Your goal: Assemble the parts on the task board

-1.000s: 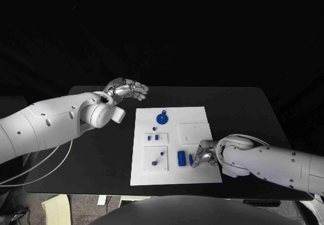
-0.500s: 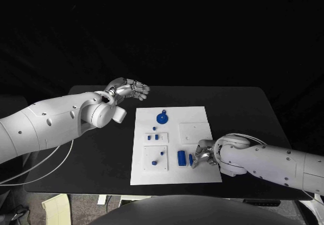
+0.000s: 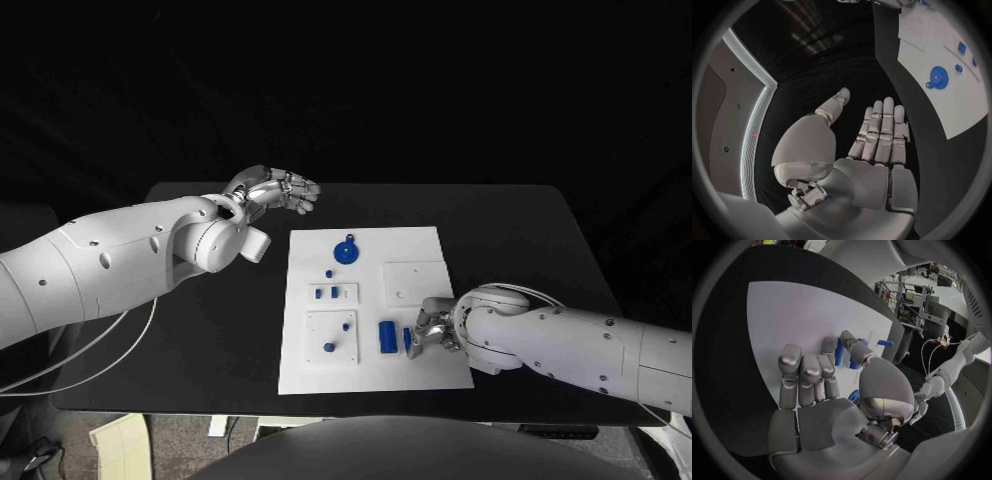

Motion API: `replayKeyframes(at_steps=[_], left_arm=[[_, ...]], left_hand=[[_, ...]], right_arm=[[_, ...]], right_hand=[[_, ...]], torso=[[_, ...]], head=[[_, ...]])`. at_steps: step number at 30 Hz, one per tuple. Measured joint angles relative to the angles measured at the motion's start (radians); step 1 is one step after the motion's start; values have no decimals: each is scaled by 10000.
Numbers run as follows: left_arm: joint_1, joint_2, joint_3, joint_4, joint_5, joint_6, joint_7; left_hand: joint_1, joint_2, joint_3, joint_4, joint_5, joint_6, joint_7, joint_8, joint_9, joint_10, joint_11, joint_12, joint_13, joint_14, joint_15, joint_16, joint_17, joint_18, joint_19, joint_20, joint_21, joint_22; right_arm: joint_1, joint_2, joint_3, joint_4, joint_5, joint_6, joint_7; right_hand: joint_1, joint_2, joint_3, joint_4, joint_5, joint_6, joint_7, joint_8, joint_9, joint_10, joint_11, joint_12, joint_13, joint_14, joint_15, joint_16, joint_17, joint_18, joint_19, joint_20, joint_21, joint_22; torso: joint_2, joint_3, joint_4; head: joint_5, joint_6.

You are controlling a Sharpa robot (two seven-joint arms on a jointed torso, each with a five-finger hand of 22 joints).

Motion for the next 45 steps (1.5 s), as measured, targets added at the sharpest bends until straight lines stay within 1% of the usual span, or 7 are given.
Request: replayKeyframes(at_steps=[15,23,27,31,35,41,45], left_arm=[[-2,-7,0,-23,-4,10,-4],[-2,-11,0,-88,-5,15,-4],[-2,3,0,-167,-5,18,-2],[-4,52,0,-274,-2,20,9],[-54,130,0,-409,24,21,35],[-106,355,-4,-816,192,35,206],[-150,552,0,-1228,379,102,433]], left_hand=[[0,0,0,0,0,0,0,0,1,0,0,0,0,0,0,0,8,0,0,0,0,9],[0,0,0,0,0,0,0,0,1,0,0,0,0,0,0,0,7,0,0,0,0,8],[0,0,0,0,0,0,0,0,1,0,0,0,0,0,0,0,19,0,0,0,0,17],[0,0,0,0,0,0,0,0,-8,0,0,0,0,0,0,0,19,0,0,0,0,17],[0,0,0,0,0,0,0,0,-8,0,0,0,0,0,0,0,19,0,0,0,0,17],[-10,10,0,0,0,0,0,50,-8,0,0,0,0,0,0,-37,48,0,0,0,-32,39],[-80,80,0,0,0,64,-64,115,-6,100,-28,0,11,0,0,-94,64,1,0,0,-39,57]], right_arm=[[-54,-272,-20,299,133,-81,109],[120,-884,-48,831,378,-162,226],[390,-1099,74,1218,348,-222,301],[614,-1219,227,1253,399,-354,423],[858,-1240,301,965,741,-711,859],[1124,-815,437,-467,2266,-1367,2493],[1208,-233,771,-1816,3780,-1460,3891]], right_hand=[[-62,16,96,-93,246,0,-3,-123,21,-6,3,0,-40,-19,-10,-39,-1,8,-3,3,0,0],[-385,-1097,-164,102,621,-273,119,-265,-80,-388,126,-359,-339,-38,3,-122,-44,25,-77,73,-2,-1],[-720,-1432,-528,337,608,-363,173,-265,-57,-559,127,-465,-438,-40,5,-167,-60,37,-91,87,-48,-1],[-1119,-1446,-898,480,534,-447,187,-265,-28,-615,142,-465,-447,-41,6,-224,-62,38,-95,84,-108,-1],[-1427,-1152,-1390,333,738,-679,171,-353,-2,-746,171,-534,-499,-58,20,-232,-54,39,-205,14,-122,-1],[-1056,-634,-1522,58,892,-761,215,-379,-2,-910,264,-674,-627,-121,53,-355,-66,36,-256,-4,-261,-1],[-1019,-516,-1564,-72,1024,-861,243,-438,-2,-1079,290,-770,-668,-200,130,-466,-114,36,-387,21,-377,-33]], torso=[[1,4,-2],[-5,6,-12],[-13,12,-19],[-26,12,-30],[-63,11,-44],[-195,-3,-87],[-342,-26,-115]], head=[[7,16],[10,47],[1,101],[-20,157],[-55,290],[-88,599],[-120,991]])
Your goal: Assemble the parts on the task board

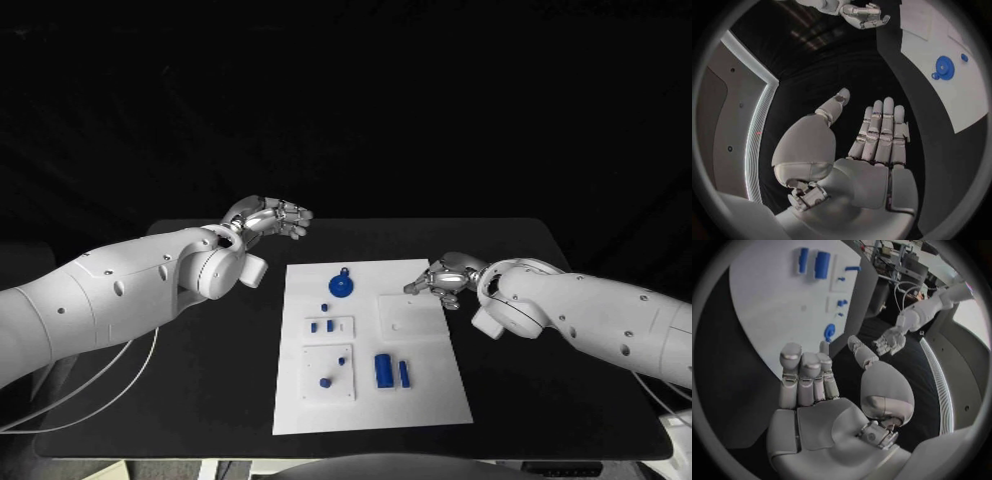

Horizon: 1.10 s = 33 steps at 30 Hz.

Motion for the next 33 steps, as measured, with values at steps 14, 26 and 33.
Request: replayKeyframes(at_steps=[14,26,33], left_arm=[[91,611,46,-2064,862,308,702],[68,965,44,-2595,1253,630,992],[-38,786,137,-2092,1252,457,977]], left_hand=[[-116,242,-145,-145,0,-123,-267,-41,-91,-466,-64,-474,-103,-1171,195,-956,-264,-66,-837,218,-774,-110],[-1927,207,-974,298,-96,-1779,-730,-716,-844,-2564,-371,-1192,-192,-3022,65,-1783,-1264,-231,-2325,395,-2045,-804],[-7446,791,-3436,1827,-367,-5820,-1487,-2337,-3362,-7913,-1100,-1634,-563,-7058,-815,-3182,-4107,-228,-4841,-41,-4432,-5202]], right_arm=[[-4,2160,1006,-4442,3673,-57,3028],[-294,2418,1470,-4883,4543,227,3680],[-294,2209,1420,-4378,4609,50,3667]], right_hand=[[889,512,38,-105,315,-1147,823,-369,36,-2845,955,-4348,-3482,-3591,1447,-4108,-2174,62,-4195,1441,-4141,-1833],[234,839,-1051,322,-149,-3146,350,-746,-1572,-3636,1281,-9704,-9119,-6238,2400,-8841,-5731,-647,-7415,2298,-7531,-5062],[-4883,1207,-3653,1944,-1065,-7721,-519,-1570,-4995,-8682,483,-11023,-10475,-10656,1586,-11023,-8274,-1525,-10862,1237,-8987,-10321]], torso=[[-636,-94,-84],[-862,-48,-73],[-816,-14,-78]], head=[[-51,1298],[75,1910],[16,1749]])
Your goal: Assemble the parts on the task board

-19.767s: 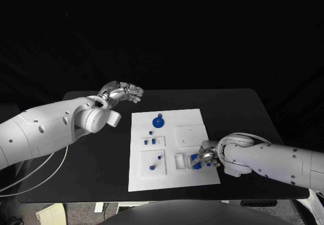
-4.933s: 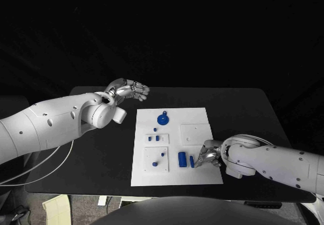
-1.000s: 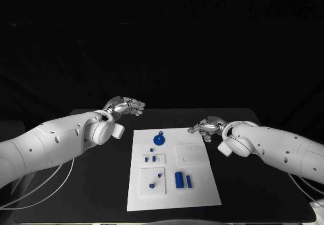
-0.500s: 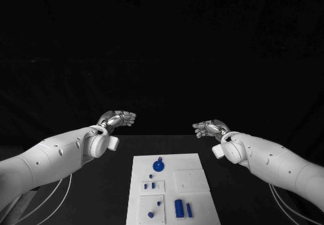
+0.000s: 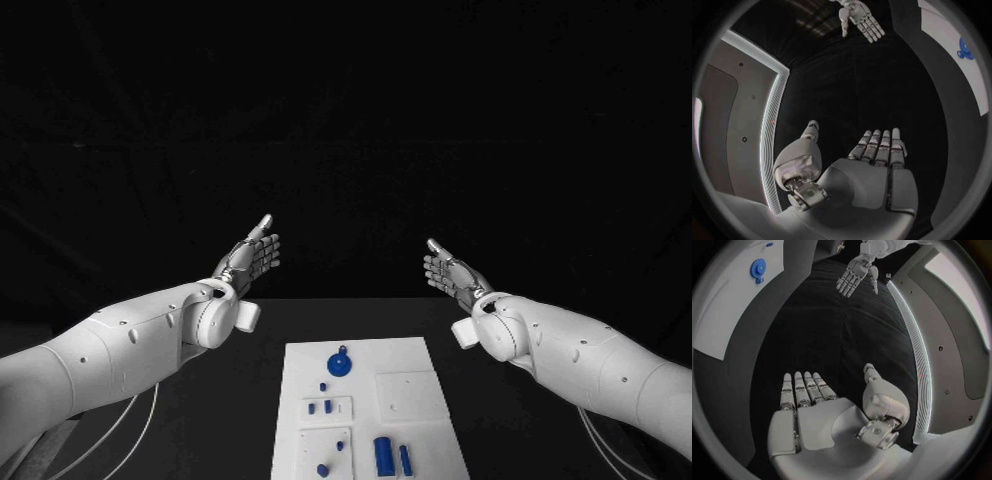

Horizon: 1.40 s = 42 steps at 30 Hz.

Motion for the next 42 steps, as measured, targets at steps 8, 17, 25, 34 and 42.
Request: replayKeyframes(at_steps=[8,17,25,34,42], left_arm=[[-444,-569,313,1941,112,-1069,203],[-1082,-1388,748,4812,408,-3405,808],[-1345,-1738,924,6035,644,-5025,1285],[-1367,-1772,941,6152,782,-5693,1535],[-1367,-1772,941,6154,821,-5860,1609]], left_hand=[[-2074,224,-903,596,-80,-1519,-287,-607,-953,-2011,-281,-110,-140,-1517,-337,-519,-1078,2,-921,-181,-891,-5281],[-2592,299,-1150,733,-118,-1892,-377,-721,-1222,-2534,-355,-156,-173,-1898,-418,-641,-1384,4,-1146,-229,-1107,-6824],[-2756,304,-1216,799,-118,-2018,-394,-798,-1285,-2693,-371,-156,-184,-2036,-453,-682,-1458,4,-1254,-228,-1184,-7238],[-2756,304,-1215,799,-118,-2018,-395,-799,-1288,-2693,-371,-156,-184,-2035,-452,-682,-1458,4,-1253,-228,-1184,-7242],[-2755,304,-1215,799,-118,-2018,-394,-798,-1287,-2692,-370,-156,-182,-2035,-452,-681,-1457,4,-1253,-228,-1184,-7242]], right_arm=[[-2,-687,-170,1945,469,-915,290],[8,-1766,-419,4994,1609,-2980,1149],[11,-2452,-578,6998,2611,-4781,1945],[13,-2662,-622,7624,3235,-5880,2444],[14,-2664,-622,7628,3424,-6151,2594]], right_hand=[[-1922,138,-960,636,-318,-1732,-321,-288,-1305,-1914,-310,-474,-502,-1678,-300,-824,-961,-228,-1304,-404,-545,-2005],[-2561,186,-1295,834,-428,-2312,-447,-388,-1754,-2570,-414,-629,-668,-2236,-411,-1083,-1283,-380,-1725,-549,-708,-2700],[-2561,186,-1295,834,-427,-2312,-447,-387,-1759,-2570,-415,-629,-674,-2239,-407,-1083,-1296,-379,-1724,-549,-708,-2712],[-2561,186,-1295,833,-426,-2311,-447,-387,-1759,-2569,-415,-629,-674,-2239,-406,-1082,-1296,-378,-1724,-549,-707,-2710],[-2560,186,-1295,834,-425,-2311,-446,-386,-1758,-2569,-414,-628,-673,-2239,-406,-1082,-1294,-378,-1724,-548,-707,-2709]], torso=[[43,33,-8],[50,36,-9],[50,36,-9],[51,36,-9],[52,35,-9]], head=[[-29,-80],[-30,-82],[-30,-82],[-31,-83],[-31,-83]])
